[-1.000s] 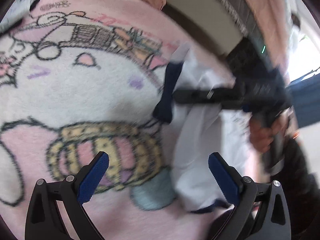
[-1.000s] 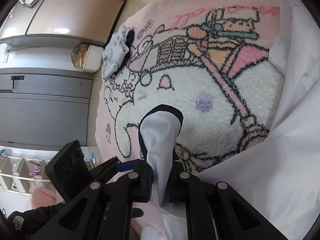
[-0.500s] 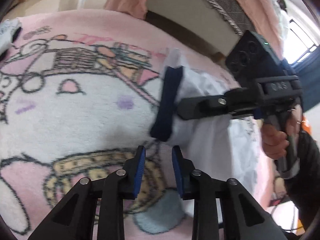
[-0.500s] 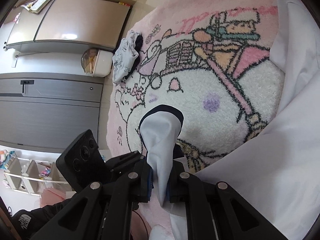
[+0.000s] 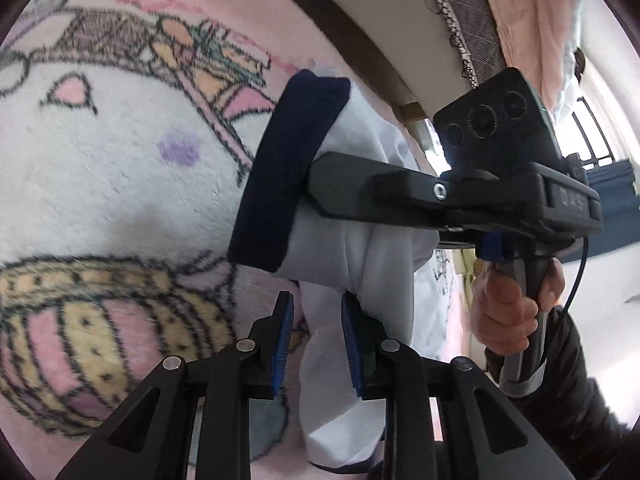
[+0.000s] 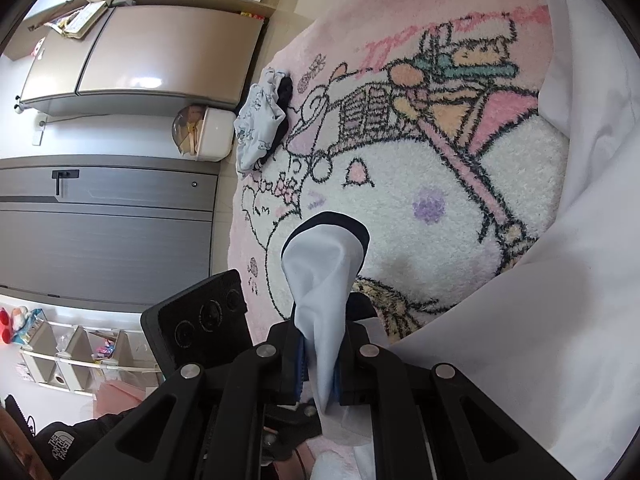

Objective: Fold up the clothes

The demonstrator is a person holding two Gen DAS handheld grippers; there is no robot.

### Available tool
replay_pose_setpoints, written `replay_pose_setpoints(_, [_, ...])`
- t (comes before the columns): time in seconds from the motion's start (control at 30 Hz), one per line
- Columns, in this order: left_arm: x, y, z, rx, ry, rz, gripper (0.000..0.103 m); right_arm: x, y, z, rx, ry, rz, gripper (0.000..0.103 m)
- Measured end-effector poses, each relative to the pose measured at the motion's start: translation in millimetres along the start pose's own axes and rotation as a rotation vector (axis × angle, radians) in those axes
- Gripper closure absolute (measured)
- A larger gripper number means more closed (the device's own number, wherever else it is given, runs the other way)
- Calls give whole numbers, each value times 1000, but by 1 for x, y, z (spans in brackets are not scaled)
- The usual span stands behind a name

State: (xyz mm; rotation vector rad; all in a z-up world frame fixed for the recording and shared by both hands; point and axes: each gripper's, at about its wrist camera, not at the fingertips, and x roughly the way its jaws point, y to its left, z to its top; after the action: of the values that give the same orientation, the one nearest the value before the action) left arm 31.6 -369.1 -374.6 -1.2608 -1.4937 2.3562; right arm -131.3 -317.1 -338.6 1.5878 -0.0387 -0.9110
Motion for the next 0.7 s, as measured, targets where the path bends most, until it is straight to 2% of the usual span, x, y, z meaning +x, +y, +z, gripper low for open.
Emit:
replay_pose_setpoints(0.17, [-1,13,-1,-139,24,-96,80,-4,-2,-2,4,-8,7,94])
replay_pose_setpoints(0.23, [-6,16,-6,-171,34,-116,73,-7,-3,-2,14,-18,19,94])
replay_pose_setpoints(0.3, [-17,21,-16,-232,48,-150,40,-8,-5,-1,21,-23,28,94])
replay_pose_setpoints(0.37, [-25,30,-20,-296,23,-199,31,-10,-6,-1,26,-28,36,94])
replay_pose_setpoints(0.5, [-34,42,-27,-362,-1,-237,25,-15,-5,0,29,-45,52,94])
replay_pose_setpoints(0.6, [-31,43,-29,-390,8,-282,25,-14,-6,0,39,-41,59,94])
replay_pose_setpoints(0.7, [-20,43,-33,-428,17,-366,25,-12,-6,0,42,-38,56,94])
